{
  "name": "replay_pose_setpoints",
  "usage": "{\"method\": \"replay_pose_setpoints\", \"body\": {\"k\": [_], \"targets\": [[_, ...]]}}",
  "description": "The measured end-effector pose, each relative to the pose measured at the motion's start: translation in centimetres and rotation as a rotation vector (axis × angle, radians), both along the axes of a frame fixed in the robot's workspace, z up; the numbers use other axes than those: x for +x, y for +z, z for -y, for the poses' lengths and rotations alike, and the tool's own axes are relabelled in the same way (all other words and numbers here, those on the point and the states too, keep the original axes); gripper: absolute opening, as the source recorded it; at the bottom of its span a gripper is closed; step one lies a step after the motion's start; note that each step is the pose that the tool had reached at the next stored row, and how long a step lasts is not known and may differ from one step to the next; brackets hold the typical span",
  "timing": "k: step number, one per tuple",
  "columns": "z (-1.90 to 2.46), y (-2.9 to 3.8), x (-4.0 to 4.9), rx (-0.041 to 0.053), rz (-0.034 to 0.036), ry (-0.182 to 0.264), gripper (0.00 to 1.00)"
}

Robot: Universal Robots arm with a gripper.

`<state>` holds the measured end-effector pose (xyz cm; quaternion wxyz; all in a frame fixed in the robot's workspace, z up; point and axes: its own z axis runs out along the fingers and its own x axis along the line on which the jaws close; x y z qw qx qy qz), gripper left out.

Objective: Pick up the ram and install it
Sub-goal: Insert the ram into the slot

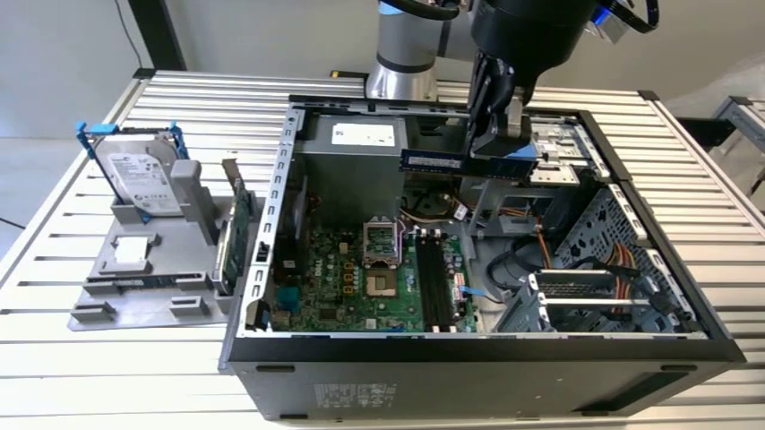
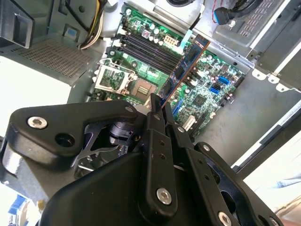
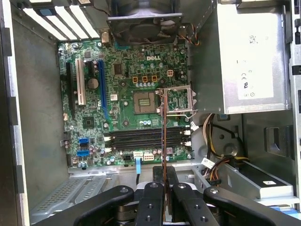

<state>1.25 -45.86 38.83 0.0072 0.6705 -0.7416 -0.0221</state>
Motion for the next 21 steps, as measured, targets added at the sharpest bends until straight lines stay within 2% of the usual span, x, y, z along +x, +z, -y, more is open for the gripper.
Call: {"method": "replay_pose_setpoints", "body": {"k": [14,21], "targets": [[0.00,0.00,0.00,-0.0001,0.0000,-0.005,0.00],[0.00,0.00,0.00,0.0000,0.0000,-0.022,0.00]]}}
